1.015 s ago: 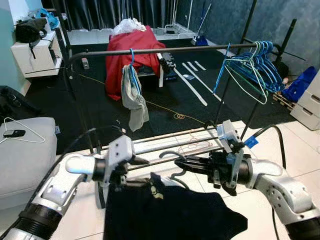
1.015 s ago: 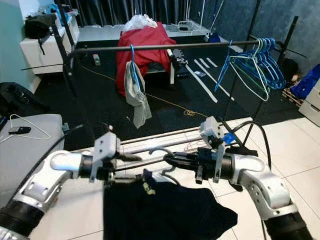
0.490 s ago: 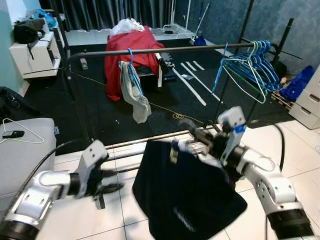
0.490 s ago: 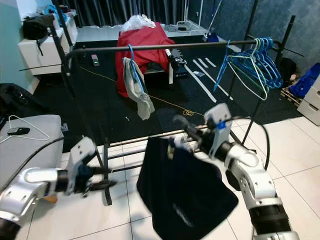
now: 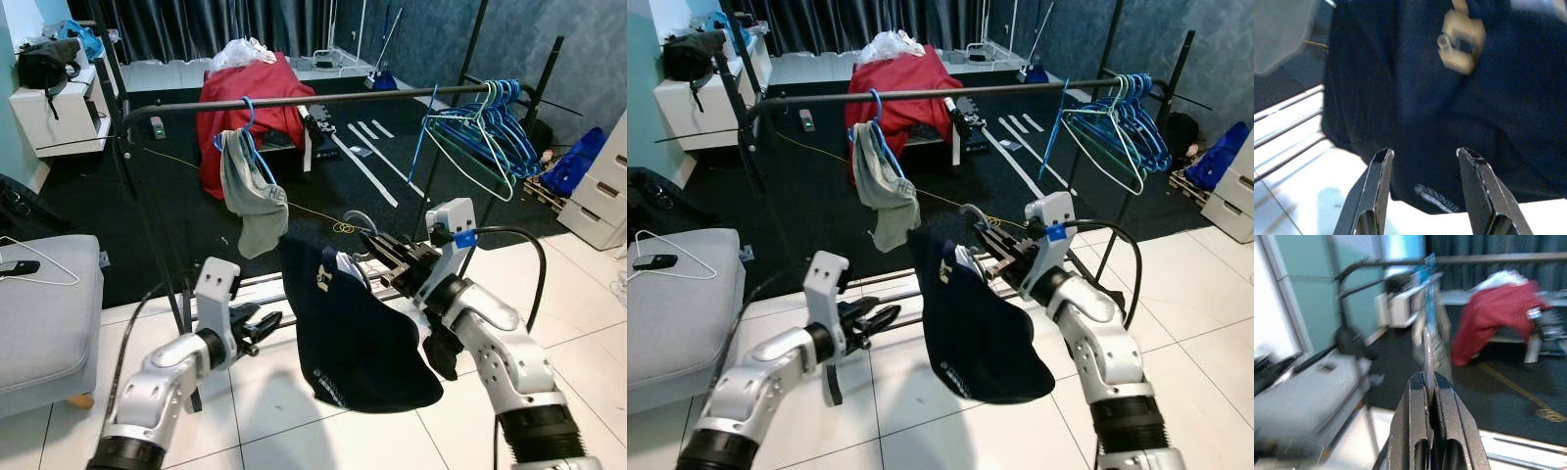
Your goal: Hang hanger
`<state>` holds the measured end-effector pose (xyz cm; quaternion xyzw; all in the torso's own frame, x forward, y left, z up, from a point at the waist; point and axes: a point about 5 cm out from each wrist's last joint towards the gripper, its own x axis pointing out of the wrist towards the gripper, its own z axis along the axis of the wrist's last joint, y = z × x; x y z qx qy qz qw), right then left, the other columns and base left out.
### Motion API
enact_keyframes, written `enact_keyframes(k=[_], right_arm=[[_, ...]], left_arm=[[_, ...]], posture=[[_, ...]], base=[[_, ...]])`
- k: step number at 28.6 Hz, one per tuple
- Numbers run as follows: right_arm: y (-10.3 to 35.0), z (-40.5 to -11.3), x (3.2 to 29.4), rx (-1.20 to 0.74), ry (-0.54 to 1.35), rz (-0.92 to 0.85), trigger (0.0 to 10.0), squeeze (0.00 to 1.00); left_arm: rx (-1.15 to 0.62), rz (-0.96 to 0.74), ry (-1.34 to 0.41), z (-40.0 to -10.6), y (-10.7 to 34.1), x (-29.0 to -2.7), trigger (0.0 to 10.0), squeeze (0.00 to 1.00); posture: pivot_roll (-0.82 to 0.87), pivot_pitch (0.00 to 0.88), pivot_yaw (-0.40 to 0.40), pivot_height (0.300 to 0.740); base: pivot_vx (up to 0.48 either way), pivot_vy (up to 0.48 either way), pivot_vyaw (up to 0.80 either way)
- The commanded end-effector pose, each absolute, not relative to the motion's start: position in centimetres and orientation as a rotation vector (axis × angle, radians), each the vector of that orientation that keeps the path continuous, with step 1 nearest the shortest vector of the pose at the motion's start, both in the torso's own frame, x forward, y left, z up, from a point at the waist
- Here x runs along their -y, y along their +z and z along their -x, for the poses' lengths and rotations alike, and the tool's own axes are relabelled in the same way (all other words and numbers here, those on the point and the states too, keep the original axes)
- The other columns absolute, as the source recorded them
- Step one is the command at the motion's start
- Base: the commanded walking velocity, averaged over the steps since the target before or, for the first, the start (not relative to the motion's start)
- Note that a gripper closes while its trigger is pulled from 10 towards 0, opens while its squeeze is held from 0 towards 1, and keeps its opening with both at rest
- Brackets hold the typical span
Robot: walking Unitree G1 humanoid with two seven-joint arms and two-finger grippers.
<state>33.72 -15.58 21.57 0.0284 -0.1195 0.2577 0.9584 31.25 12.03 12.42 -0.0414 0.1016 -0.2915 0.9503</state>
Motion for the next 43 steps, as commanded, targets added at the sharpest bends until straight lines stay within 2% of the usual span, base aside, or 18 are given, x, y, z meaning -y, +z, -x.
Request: enact_keyframes(k=[1, 3, 9, 20, 24, 27, 31, 32, 35, 36, 38, 39, 41, 42, 43], right_arm=[[22.9, -34.1, 16.5, 0.324, 0.407, -0.075, 0.0, 0.0], [23.2, -34.6, 17.5, 0.343, 0.234, -0.105, 0.0, 0.0], [22.9, -34.9, 18.5, 0.341, 0.115, -0.103, 0.0, 0.0], [21.6, -35.5, 18.1, 0.282, 0.101, -0.129, 0.0, 0.0], [21.6, -35.6, 18.1, 0.281, 0.091, -0.133, 0.0, 0.0], [20.8, -35.3, 19.0, 0.261, 0.045, -0.171, 0.3, 0.0], [20.5, -35.1, 19.3, 0.253, 0.024, -0.186, 0.5, 0.0], [20.1, -35.0, 19.6, 0.244, 0.009, -0.197, 1.7, 0.0], [20.1, -35.0, 19.6, 0.244, 0.009, -0.197, 1.7, 0.0], [19.8, -34.8, 19.8, 0.237, -0.003, -0.204, 3.9, 0.0], [19.8, -34.8, 19.8, 0.237, -0.003, -0.204, 3.9, 0.0], [19.7, -34.7, 19.9, 0.232, -0.011, -0.209, 8.9, 0.0], [19.7, -34.7, 19.9, 0.232, -0.011, -0.209, 8.9, 0.0], [19.6, -34.8, 19.9, 0.229, -0.014, -0.212, 9.8, 0.0], [19.7, -34.9, 19.8, 0.226, -0.01, -0.215, 10.0, 0.0]], left_arm=[[-0.199, 0.054, -0.591, -31.2, 12.5, -11.9, 10.0, 0.0], [-0.17, 0.036, -0.59, -31.1, 13.4, -11.5, 10.0, 0.0], [-0.133, 0.02, -0.627, -30.6, 14.7, -11.1, 10.0, 0.0], [-0.107, -0.076, -0.667, -30.0, 15.0, -10.6, 10.0, 0.0], [-0.113, -0.012, -0.56, -30.5, 15.0, -11.2, 10.0, 0.0], [-0.157, 0.103, -0.343, -31.3, 14.6, -12.8, 10.0, 0.0], [-0.172, 0.104, -0.312, -31.3, 14.3, -13.2, 10.0, 0.0], [-0.208, 0.086, -0.279, -31.1, 14.1, -13.6, 10.0, 0.0], [-0.208, 0.086, -0.279, -31.1, 14.1, -13.6, 10.0, 0.0], [-0.214, 0.121, -0.278, -31.0, 14.2, -13.6, 10.0, 0.0], [-0.214, 0.121, -0.278, -31.0, 14.2, -13.6, 10.0, 0.0], [-0.204, 0.185, -0.293, -30.9, 14.3, -13.3, 10.0, 0.0], [-0.204, 0.185, -0.293, -30.9, 14.3, -13.3, 10.0, 0.0], [-0.194, 0.201, -0.346, -30.6, 14.3, -12.6, 10.0, 0.0], [-0.214, 0.206, -0.4, -30.3, 14.1, -12.0, 10.0, 0.0]], posture=[[-0.13, 0.093, -0.037, 0.74], [-0.13, 0.092, -0.037, 0.74], [-0.12, 0.084, -0.038, 0.74], [-0.12, 0.065, -0.04, 0.74], [-0.12, 0.065, -0.04, 0.74], [-0.12, 0.065, -0.047, 0.74], [-0.12, 0.065, -0.047, 0.74], [-0.12, 0.066, -0.043, 0.74], [-0.12, 0.066, -0.043, 0.74], [-0.12, 0.065, -0.042, 0.74], [-0.12, 0.065, -0.042, 0.74], [-0.12, 0.061, -0.042, 0.74], [-0.12, 0.061, -0.042, 0.74], [-0.12, 0.061, -0.045, 0.74], [-0.12, 0.061, -0.048, 0.74]], base=[[0.0, 0.0, 0.0], [0.0, 0.0, 0.0], [0.0, 0.0, 0.0], [0.0, 0.0, 0.0], [0.0, 0.0, 0.0], [0.0, 0.0, 0.0], [0.0, 0.0, 0.0], [0.0, 0.0, 0.0], [0.0, 0.0, 0.0], [0.0, 0.0, 0.0], [0.0, 0.0, 0.0], [0.0, 0.0, 0.0], [0.0, 0.0, 0.0], [0.0, 0.0, 0.0], [0.0, 0.0, 0.0]])
